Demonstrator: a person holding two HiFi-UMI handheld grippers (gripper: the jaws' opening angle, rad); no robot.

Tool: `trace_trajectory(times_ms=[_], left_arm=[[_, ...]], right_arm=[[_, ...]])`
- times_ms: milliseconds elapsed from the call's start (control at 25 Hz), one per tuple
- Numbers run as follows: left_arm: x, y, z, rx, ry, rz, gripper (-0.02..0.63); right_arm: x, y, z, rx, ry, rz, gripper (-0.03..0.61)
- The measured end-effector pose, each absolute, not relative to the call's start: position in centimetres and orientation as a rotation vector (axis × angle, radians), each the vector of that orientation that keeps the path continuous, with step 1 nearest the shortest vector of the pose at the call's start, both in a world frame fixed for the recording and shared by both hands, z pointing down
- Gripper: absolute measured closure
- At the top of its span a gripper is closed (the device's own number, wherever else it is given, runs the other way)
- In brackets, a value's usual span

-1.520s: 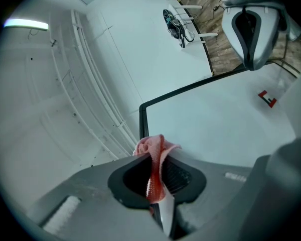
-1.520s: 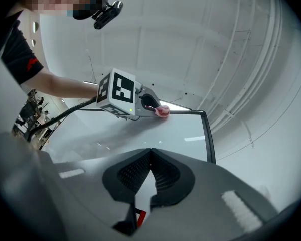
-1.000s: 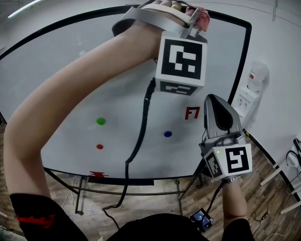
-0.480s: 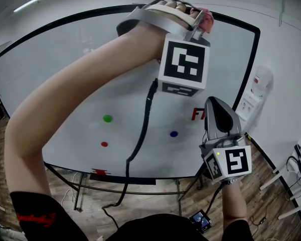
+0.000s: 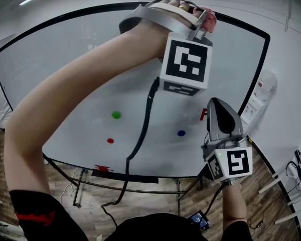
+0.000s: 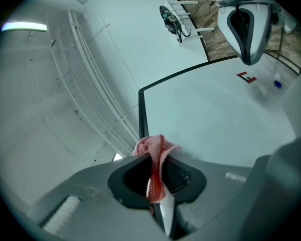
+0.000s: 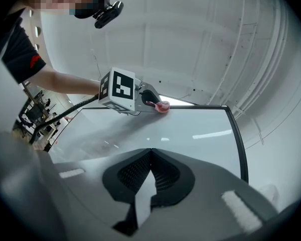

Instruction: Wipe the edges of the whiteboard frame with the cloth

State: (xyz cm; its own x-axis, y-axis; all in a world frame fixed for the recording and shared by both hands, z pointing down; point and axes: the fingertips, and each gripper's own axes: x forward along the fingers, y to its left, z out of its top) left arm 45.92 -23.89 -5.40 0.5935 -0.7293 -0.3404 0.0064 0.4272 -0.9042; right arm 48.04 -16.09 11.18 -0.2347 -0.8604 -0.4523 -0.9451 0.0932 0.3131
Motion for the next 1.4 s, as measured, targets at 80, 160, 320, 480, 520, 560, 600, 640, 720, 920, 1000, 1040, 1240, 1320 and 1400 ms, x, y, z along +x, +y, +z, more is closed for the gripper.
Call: trace_trajectory(times_ms=[80, 160, 320, 480, 520, 560, 600, 640, 720, 920, 1000, 1040, 1240, 1320, 1400], left_arm=[[45.9, -24.0, -5.5, -1.036, 0.831, -0.539, 0.566], [45.9, -24.0, -5.4, -1.03, 0.832, -0.545, 0.566], [45.8, -24.1, -5.4, -1.022, 0.833, -0.561, 0.566], [45.7, -24.3, -5.4, -1.012, 0.835, -0.575, 0.566], [45.8, -24.3, -5.4, -1.009, 0.834, -0.577, 0.566], [45.9, -24.2, -5.4, -1.007, 0.833, -0.579, 0.566], [46.1, -24.2, -5.4, -1.006, 0.833, -0.582, 0.566], [46.1, -24.2, -5.4, -1.004, 0.832, -0.585, 0.566], [45.2, -24.2, -5.4, -0.998, 0.834, -0.591, 0.566], [42.9, -24.8, -5.2, -0.996, 0.838, -0.6, 0.566], [42.8, -24.7, -5.3, -0.996, 0.839, -0.602, 0.566], [42.2, -24.8, -5.3, -0.995, 0.84, -0.601, 0.566], [39.6, -25.2, -5.2, -0.998, 0.844, -0.599, 0.566], [37.0, -25.7, -5.2, -1.002, 0.847, -0.598, 0.566], [35.1, -25.9, -5.3, -1.001, 0.85, -0.597, 0.566]], right_arm=[[48.0, -16.1, 11.2, -1.831, 2.209, 0.825, 0.577], [48.0, -16.1, 11.2, -1.823, 2.214, 0.822, 0.577], [47.8, -15.9, 11.2, -1.81, 2.221, 0.83, 0.577], [47.9, -15.9, 11.4, -1.799, 2.222, 0.82, 0.577], [48.0, -15.9, 11.4, -1.799, 2.222, 0.815, 0.577], [48.1, -15.9, 11.5, -1.801, 2.221, 0.81, 0.577], [48.3, -15.9, 11.5, -1.804, 2.22, 0.804, 0.577], [48.3, -15.9, 11.6, -1.805, 2.219, 0.799, 0.577], [47.6, -15.9, 11.7, -1.795, 2.218, 0.797, 0.577], [45.5, -16.4, 12.2, -1.804, 2.214, 0.77, 0.577], [45.4, -16.4, 12.2, -1.794, 2.226, 0.785, 0.577], [44.9, -16.4, 12.2, -1.792, 2.229, 0.79, 0.577], [42.8, -17.0, 12.3, -1.813, 2.227, 0.77, 0.577], [40.2, -17.4, 12.1, -1.801, 2.231, 0.785, 0.577], [38.3, -17.7, 11.8, -1.794, 2.231, 0.793, 0.577]])
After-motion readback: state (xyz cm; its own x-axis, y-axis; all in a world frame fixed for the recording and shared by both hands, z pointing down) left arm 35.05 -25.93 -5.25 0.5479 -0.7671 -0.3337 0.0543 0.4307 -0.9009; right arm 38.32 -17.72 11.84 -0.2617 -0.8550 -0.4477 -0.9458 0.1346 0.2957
